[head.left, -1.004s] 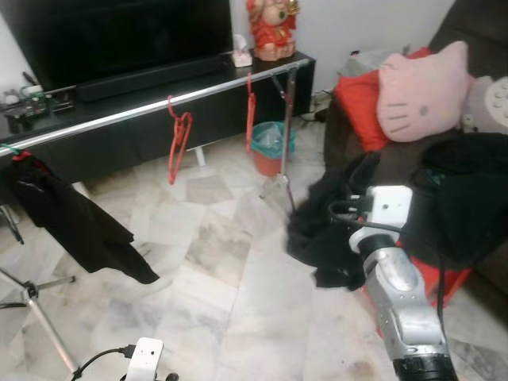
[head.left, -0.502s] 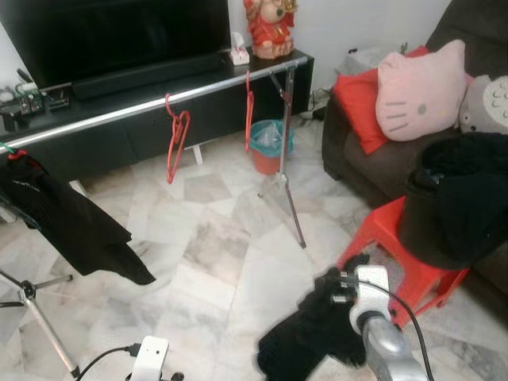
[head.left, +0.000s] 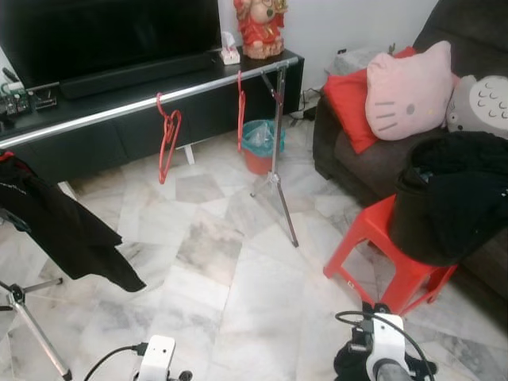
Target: Hang hanger
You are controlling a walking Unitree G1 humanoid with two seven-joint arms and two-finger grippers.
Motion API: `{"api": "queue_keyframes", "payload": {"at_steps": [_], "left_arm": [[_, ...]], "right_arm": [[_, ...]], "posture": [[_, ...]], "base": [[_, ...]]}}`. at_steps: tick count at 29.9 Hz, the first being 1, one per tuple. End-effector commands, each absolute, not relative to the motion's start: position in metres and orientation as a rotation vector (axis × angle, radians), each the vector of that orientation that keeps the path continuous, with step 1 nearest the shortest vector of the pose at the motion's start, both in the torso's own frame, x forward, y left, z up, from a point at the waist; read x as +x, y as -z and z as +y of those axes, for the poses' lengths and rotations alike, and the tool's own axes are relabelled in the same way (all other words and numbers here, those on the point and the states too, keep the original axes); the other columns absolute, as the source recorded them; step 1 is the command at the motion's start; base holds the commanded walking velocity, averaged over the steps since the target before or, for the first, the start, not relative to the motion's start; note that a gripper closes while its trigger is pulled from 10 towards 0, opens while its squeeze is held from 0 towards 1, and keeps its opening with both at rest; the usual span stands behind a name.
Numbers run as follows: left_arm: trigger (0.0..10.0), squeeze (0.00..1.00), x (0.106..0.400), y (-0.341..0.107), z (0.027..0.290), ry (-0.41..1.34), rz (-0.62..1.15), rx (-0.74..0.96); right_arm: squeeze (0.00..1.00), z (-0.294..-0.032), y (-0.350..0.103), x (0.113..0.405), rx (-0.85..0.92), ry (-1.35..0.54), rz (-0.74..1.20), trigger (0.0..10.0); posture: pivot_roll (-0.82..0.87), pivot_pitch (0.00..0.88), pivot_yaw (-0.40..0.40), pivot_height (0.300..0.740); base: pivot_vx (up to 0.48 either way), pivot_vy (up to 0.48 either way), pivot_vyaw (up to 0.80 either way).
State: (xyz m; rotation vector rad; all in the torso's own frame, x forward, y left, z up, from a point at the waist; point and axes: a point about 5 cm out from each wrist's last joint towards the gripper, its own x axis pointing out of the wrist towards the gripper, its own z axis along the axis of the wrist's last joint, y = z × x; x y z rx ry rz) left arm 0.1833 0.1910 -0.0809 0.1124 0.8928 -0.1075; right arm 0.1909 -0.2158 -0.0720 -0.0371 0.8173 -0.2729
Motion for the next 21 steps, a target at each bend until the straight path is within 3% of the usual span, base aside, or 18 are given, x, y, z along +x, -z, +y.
{"api": "queue_keyframes", "payload": {"at_steps": [1,11,21], "left_arm": [[10.0,0.0,0.181,0.082,0.192,0.108,0.897,0.115],[10.0,0.0,0.176,0.084,0.196,0.088,0.916,0.108],[10.0,0.0,0.183,0.08,0.202,0.061,0.901,0.102]], "right_arm": [[0.0,-0.211,0.076,0.185,-0.026,0.273,0.833,10.0],[0.0,-0.211,0.092,0.151,-0.007,0.307,0.934,10.0],[0.0,-0.218,0.085,0.162,0.03,0.371,0.883,10.0]], "posture": [[-0.03,0.0,0.024,0.74],[-0.02,0.0,0.026,0.74],[-0.03,0.0,0.038,0.74]], "base": [[0.0,0.0,0.0],[0.0,0.0,0.0],[0.0,0.0,0.0]]}}
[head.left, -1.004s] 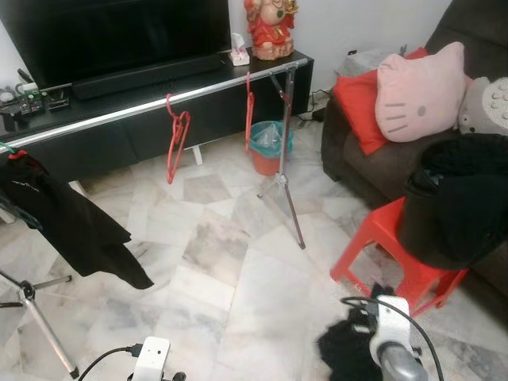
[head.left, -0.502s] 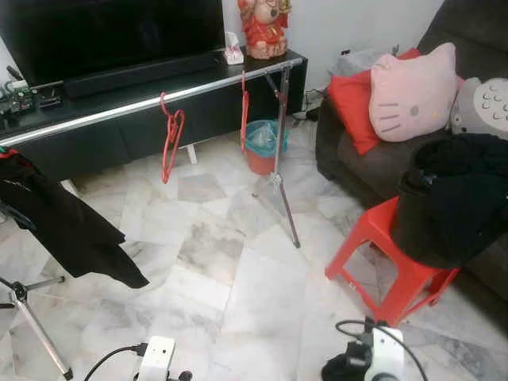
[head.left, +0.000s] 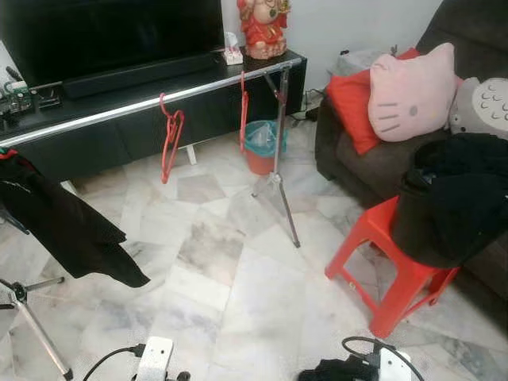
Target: Hang hanger
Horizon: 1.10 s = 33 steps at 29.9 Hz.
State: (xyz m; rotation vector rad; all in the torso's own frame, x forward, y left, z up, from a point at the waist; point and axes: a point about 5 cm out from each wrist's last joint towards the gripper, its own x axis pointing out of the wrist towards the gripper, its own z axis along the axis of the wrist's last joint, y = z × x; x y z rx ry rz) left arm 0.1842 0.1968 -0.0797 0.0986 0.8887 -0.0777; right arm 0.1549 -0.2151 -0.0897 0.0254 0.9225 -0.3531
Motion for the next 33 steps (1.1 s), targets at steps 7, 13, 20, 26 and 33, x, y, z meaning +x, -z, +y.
{"api": "queue_keyframes", "payload": {"at_steps": [7,13,20,26,33], "left_arm": [[10.0,0.0,0.1804,0.0805,0.2059,0.038,0.908,0.097],[10.0,0.0,0.1798,0.0808,0.2057,0.037,0.91,0.094],[10.0,0.0,0.1803,0.0808,0.2049,0.047,0.912,0.099],[10.0,0.0,0.1833,0.0796,0.204,0.045,0.904,0.097],[10.0,0.0,0.1814,0.0805,0.203,0.044,0.905,0.092]], "right_arm": [[0.0,-0.2177,0.0881,0.1562,0.033,0.375,0.903,10.0],[0.0,-0.2168,0.0892,0.1549,0.029,0.371,0.918,10.0],[0.0,-0.2169,0.0887,0.1556,0.041,0.387,0.909,10.0],[0.0,-0.2153,0.0894,0.1551,0.03,0.364,0.917,10.0],[0.0,-0.2145,0.0893,0.1553,0.016,0.344,0.916,10.0]], "posture": [[-0.02,0.0,0.037,0.74],[-0.04,0.0,0.047,0.74],[-0.05,0.0,0.057,0.74],[-0.05,0.0,0.055,0.74],[-0.05,0.0,0.049,0.74]], "base": [[0.0,0.0,0.0],[0.0,0.0,0.0],[0.268,0.0,0.0],[0.284,0.0,0.0],[0.288,0.0,0.47]]}}
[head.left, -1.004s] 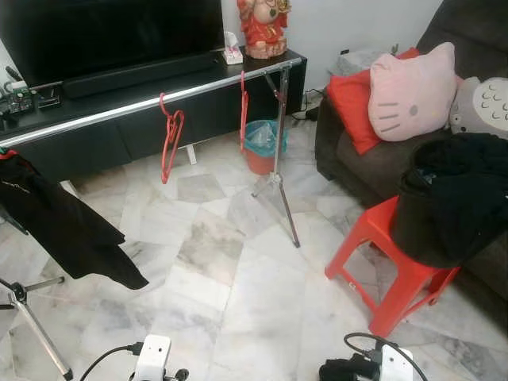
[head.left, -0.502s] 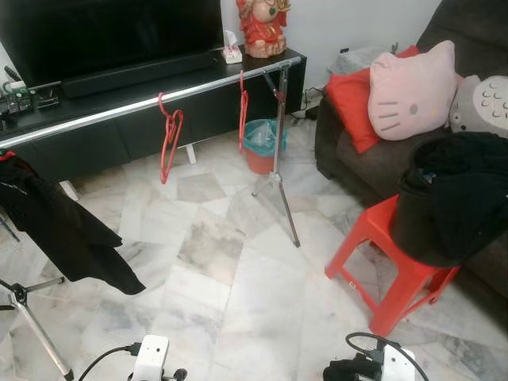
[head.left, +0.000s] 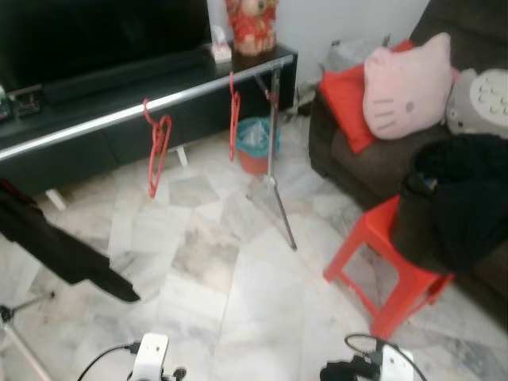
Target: Hang hanger
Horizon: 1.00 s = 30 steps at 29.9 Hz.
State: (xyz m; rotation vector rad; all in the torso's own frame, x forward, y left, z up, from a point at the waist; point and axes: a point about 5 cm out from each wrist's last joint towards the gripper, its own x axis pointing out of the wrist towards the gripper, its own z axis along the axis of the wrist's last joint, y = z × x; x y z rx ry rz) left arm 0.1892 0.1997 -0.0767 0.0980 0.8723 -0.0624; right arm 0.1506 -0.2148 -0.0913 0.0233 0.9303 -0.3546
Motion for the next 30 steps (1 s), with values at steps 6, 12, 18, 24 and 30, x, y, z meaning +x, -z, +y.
{"api": "queue_keyframes", "payload": {"at_steps": [6,12,18,24,30], "left_arm": [[10.0,0.0,0.1807,0.0809,0.202,0.044,0.902,0.089],[10.0,0.0,0.1811,0.0808,0.2006,0.051,0.899,0.09],[10.0,0.0,0.1807,0.081,0.2001,0.054,0.9,0.09],[10.0,0.0,0.1785,0.0821,0.2,0.057,0.907,0.089],[10.0,0.0,0.1776,0.0827,0.1989,0.066,0.909,0.09]], "right_arm": [[0.0,-0.2134,0.0902,0.1538,0.015,0.337,0.922,10.0],[0.0,-0.2125,0.0908,0.1528,0.016,0.331,0.925,10.0],[0.0,-0.2118,0.0913,0.1519,0.032,0.34,0.927,10.0],[0.0,-0.212,0.0918,0.1506,0.042,0.348,0.928,10.0],[0.0,-0.2126,0.0922,0.1498,0.063,0.366,0.933,10.0]], "posture": [[-0.05,0.0,0.048,0.74],[-0.05,0.0,0.049,0.74],[-0.05,0.0,0.049,0.74],[-0.04,0.0,0.046,0.74],[-0.04,0.0,0.044,0.74]], "base": [[0.29,0.0,0.68],[0.291,0.0,0.55],[0.292,0.0,0.08],[0.29,0.0,0.0],[0.291,0.0,-0.44]]}}
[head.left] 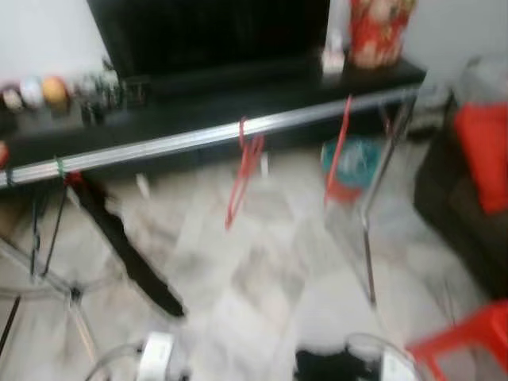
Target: Hang hanger
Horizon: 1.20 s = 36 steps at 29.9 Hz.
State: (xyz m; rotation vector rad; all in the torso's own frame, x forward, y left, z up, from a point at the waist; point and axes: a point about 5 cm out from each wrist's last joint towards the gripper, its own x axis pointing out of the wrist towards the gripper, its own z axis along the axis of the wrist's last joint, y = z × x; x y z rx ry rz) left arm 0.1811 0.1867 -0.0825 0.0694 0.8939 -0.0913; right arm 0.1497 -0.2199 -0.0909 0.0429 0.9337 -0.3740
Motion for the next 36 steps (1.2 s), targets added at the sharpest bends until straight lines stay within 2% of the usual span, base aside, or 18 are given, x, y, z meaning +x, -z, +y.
{"api": "queue_keyframes", "payload": {"at_steps": [1,5,11,23,34,36], "left_arm": [[10.0,0.0,0.178,0.083,0.198,0.067,0.908,0.09],[10.0,0.0,0.178,0.083,0.195,0.075,0.902,0.089],[10.0,0.0,0.18,0.082,0.193,0.091,0.89,0.095],[10.0,0.0,0.182,0.08,0.192,0.097,0.872,0.105],[10.0,0.0,0.207,0.06,0.202,0.049,0.678,0.099],[10.0,0.0,0.212,0.051,0.209,0.063,0.585,0.12]], "right_arm": [[0.0,-0.212,0.092,0.15,0.064,0.366,0.932,10.0],[0.0,-0.214,0.092,0.149,0.071,0.378,0.932,10.0],[0.0,-0.216,0.093,0.146,0.047,0.378,0.939,10.0],[0.0,-0.212,0.094,0.143,0.039,0.354,0.945,10.0],[0.0,-0.213,0.094,0.143,0.027,0.344,0.945,10.0],[0.0,-0.213,0.094,0.143,0.015,0.336,0.949,10.0]], "posture": [[-0.04,0.0,0.044,0.74],[-0.04,0.0,0.041,0.74],[-0.04,0.0,0.044,0.74],[-0.03,0.0,0.041,0.74],[-0.02,0.0,0.041,0.74],[-0.02,0.0,0.037,0.74]], "base": [[0.289,0.0,-0.8],[0.285,0.0,-0.79],[0.281,0.0,0.0],[0.0,0.0,0.0],[0.0,0.0,0.0],[0.0,0.0,0.0]]}}
